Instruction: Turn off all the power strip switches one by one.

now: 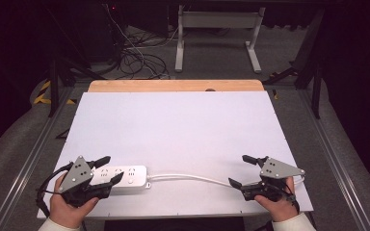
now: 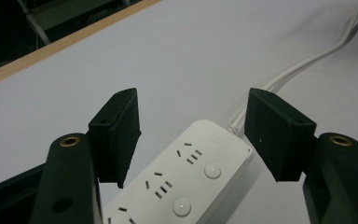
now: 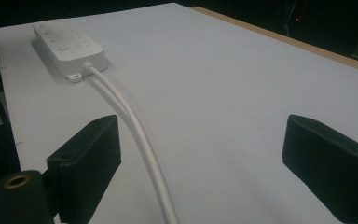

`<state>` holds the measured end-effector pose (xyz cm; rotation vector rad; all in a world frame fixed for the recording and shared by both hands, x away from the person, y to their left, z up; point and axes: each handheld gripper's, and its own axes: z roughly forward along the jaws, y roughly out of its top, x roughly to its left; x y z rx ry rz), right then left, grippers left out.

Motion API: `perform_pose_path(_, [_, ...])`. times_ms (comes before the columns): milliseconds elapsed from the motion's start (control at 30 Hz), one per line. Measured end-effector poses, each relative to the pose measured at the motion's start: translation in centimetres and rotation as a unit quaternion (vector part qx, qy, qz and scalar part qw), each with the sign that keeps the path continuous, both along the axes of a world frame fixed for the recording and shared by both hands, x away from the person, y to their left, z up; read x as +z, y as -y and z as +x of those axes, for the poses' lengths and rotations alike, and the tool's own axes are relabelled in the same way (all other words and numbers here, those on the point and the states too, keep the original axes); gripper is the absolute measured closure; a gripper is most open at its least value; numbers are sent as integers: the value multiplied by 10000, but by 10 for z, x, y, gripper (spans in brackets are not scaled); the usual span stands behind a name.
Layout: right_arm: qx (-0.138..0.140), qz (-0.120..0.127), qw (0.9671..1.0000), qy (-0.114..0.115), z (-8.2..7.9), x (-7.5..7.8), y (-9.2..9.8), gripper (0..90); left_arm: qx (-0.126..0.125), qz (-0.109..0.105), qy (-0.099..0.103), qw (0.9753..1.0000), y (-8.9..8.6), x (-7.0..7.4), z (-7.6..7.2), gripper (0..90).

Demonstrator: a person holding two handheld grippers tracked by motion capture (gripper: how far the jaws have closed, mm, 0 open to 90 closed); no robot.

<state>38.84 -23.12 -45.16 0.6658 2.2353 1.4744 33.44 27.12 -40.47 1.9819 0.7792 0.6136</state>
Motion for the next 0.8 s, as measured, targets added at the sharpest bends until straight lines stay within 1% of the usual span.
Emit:
perform_pose_path(100, [2, -4, 10000, -3, 0, 0, 0, 118, 19, 52, 17, 10000, -1, 2, -1, 384])
perform_pose_path(167, [10, -15, 10000, -3, 0, -1, 0, 119, 48, 149, 69, 9999, -2, 3, -1, 425])
perform_pose_path(200, [13, -13, 10000, -10, 0, -1, 0, 121, 15, 295, 79, 9995, -3, 4, -1, 485])
perform_pose_path(267, [26, -7, 10000, -14, 0, -1, 0, 127, 18, 373, 26, 9993, -5, 4, -1, 571])
perform_pose_path(400, [33, -2, 10000, -23, 1, -1, -1, 127, -8, 552, -176, 9983, -13, 6, -1, 861])
perform_pose_path(433, [37, -7, 10000, -20, 1, -1, -1, 127, 3, 590, -214, 9980, -15, 6, 0, 898])
perform_pose_path(533, [46, -14, 10000, -22, 1, -2, -1, 127, 134, 706, -409, 9966, -20, 9, 1, 900])
perform_pose_path(567, [40, -13, 10000, -23, 1, -2, -1, 127, 184, 677, -459, 9965, -22, 9, 1, 900])
perform_pose_path(633, [41, -11, 10000, -22, 1, -2, -1, 127, 272, 693, -571, 9956, -26, 10, 3, 900])
perform_pose_path(733, [42, -18, 10000, -22, 1, -1, -1, 127, 401, 691, -777, 9938, -33, 10, 5, 900])
perform_pose_path(800, [38, -26, 10000, -31, 1, -1, -1, 127, 496, 703, -857, 9926, -36, 8, 5, 900])
